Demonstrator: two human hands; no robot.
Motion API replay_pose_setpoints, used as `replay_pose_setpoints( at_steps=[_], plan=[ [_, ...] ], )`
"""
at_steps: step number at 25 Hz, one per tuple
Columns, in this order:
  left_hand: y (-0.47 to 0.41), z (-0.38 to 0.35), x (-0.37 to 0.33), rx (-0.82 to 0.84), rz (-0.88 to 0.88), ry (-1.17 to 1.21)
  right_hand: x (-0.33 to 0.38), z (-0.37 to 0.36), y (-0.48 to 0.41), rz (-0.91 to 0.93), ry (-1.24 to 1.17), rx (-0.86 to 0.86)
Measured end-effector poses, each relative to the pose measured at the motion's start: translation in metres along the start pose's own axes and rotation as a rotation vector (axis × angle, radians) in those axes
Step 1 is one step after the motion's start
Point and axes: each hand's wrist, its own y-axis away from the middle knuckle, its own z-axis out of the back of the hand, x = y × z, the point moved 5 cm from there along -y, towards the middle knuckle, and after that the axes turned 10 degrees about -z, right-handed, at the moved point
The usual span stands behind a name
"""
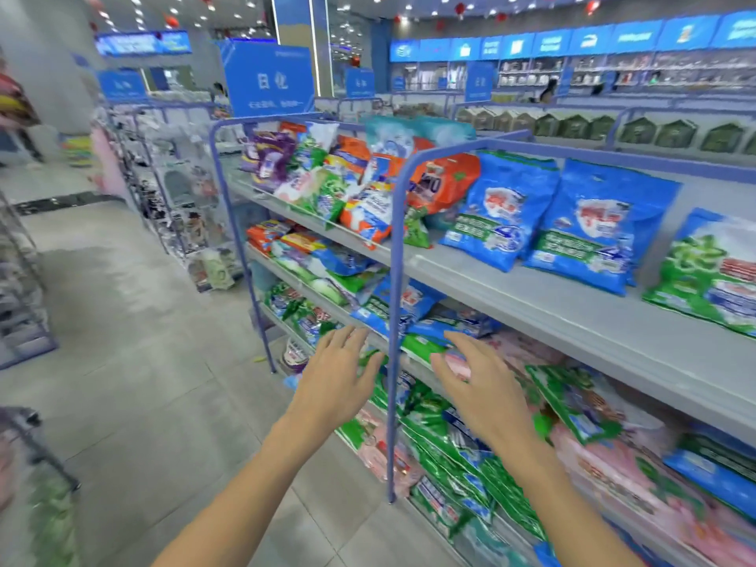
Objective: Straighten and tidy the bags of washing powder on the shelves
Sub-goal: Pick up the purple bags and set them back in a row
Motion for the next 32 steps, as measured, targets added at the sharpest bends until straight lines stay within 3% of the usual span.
replay_pose_setpoints(
  at_steps=[10,32],
  plan=[
    [-0.039,0.033,0.162,-0.1,0.127,0.033,0.109,-0.124,-0.088,0.088,-0.053,0.115],
    [-0.31,0.122,0.594,-0.217,0.19,0.034,0.368,-0.372,-0.478,0.081,-0.285,0.092]
  ],
)
